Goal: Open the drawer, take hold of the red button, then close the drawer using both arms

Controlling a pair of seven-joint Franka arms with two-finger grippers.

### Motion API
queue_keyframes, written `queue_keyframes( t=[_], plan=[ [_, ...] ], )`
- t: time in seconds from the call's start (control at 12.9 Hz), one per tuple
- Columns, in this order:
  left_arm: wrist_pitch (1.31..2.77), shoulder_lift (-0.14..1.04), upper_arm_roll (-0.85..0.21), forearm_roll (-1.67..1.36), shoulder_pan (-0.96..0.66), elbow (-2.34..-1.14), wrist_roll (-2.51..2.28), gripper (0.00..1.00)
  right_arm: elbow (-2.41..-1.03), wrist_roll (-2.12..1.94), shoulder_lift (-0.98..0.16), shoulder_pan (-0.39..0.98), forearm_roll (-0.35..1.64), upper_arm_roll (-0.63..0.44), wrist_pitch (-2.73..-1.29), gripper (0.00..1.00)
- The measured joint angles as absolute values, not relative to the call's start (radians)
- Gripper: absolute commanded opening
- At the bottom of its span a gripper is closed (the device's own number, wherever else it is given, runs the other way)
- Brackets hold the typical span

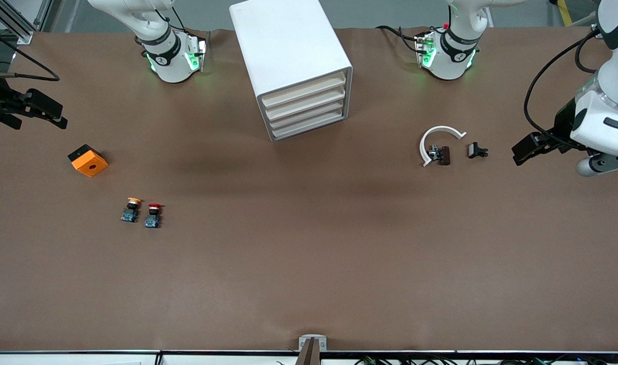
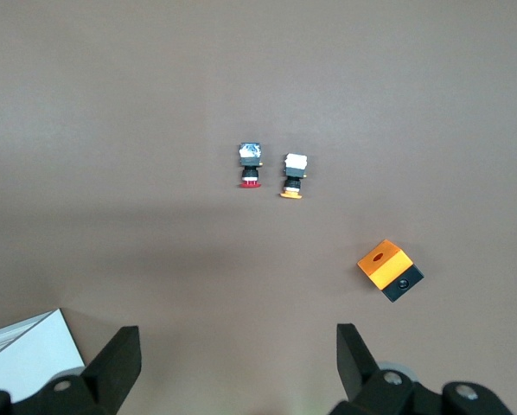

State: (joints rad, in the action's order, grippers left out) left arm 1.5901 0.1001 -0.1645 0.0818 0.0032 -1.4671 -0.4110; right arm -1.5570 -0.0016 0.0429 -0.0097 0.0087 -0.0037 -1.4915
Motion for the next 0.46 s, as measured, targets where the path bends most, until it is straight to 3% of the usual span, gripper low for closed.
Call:
queue_keyframes(
  t=[0.46],
  plan=[
    [1.519, 0.075, -0.149, 0.082, 0.000, -1.472, -0.262, 1.00, -1.556, -0.002, 0.043, -0.025, 0.008, -0.006, -1.493, 1.00]
  ],
)
